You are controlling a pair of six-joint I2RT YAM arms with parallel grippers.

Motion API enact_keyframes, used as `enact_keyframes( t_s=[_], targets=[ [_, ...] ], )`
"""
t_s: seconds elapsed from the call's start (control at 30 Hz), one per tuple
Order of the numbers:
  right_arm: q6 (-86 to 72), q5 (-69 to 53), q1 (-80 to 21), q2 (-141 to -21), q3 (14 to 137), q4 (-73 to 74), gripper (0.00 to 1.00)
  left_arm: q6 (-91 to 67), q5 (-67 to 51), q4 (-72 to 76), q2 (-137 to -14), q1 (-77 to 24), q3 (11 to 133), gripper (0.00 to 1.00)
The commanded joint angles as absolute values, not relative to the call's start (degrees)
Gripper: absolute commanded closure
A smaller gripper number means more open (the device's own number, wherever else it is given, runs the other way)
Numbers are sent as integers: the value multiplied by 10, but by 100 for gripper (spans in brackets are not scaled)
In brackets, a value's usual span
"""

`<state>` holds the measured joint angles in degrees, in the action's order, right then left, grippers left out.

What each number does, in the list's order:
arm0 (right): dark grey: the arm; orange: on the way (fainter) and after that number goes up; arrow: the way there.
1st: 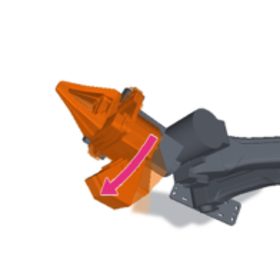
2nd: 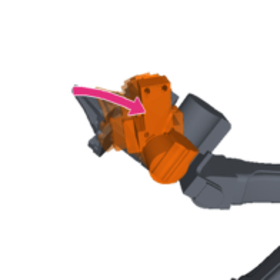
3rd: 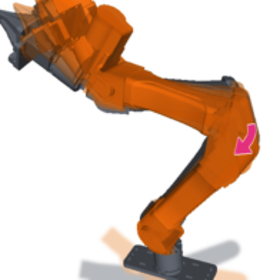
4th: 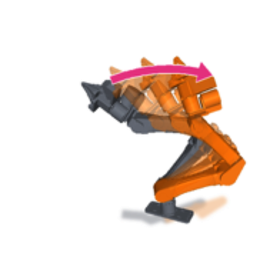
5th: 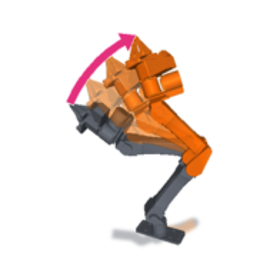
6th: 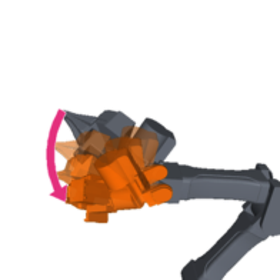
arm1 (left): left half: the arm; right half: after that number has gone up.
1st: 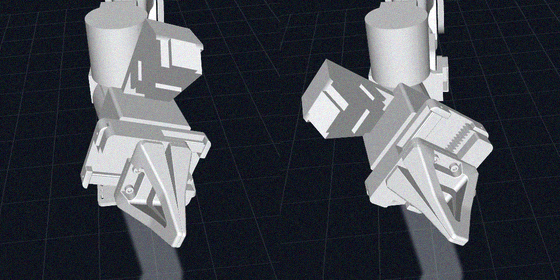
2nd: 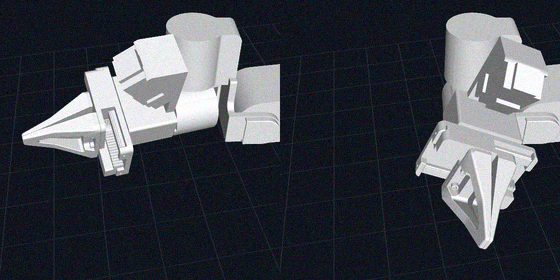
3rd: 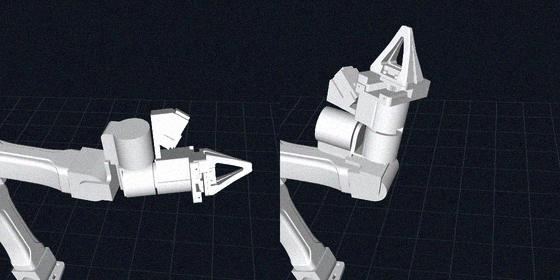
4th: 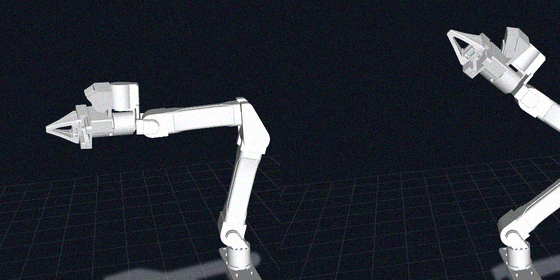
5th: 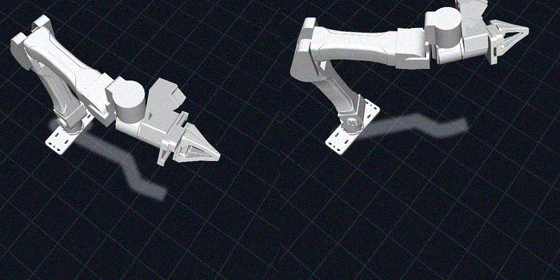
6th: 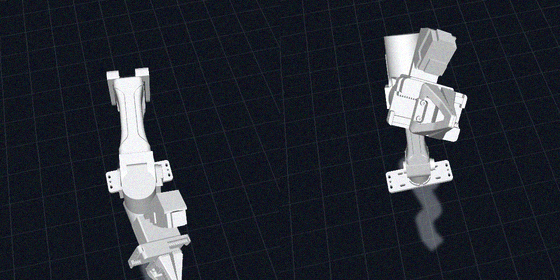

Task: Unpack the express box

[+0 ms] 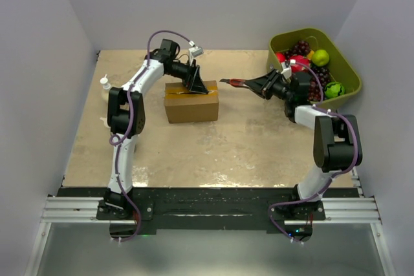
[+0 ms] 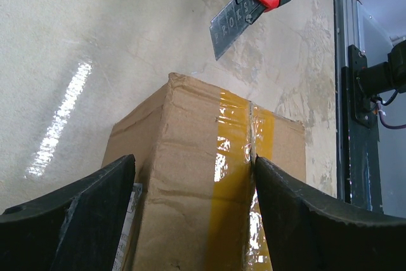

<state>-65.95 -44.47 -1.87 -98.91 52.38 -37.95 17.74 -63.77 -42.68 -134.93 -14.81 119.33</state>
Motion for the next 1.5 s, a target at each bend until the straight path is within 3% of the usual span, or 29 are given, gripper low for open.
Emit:
enact_keyframes(
  t_s=[0.0,1.47],
  targets=[
    [-641,-439,-20,-968,533,-374,100,211,-577,-438,-1361,-132,1172,21],
    [-613,-532,-35,-982,551,-316,100,188,-524,-410,-1370,-120,1185,23]
  ],
)
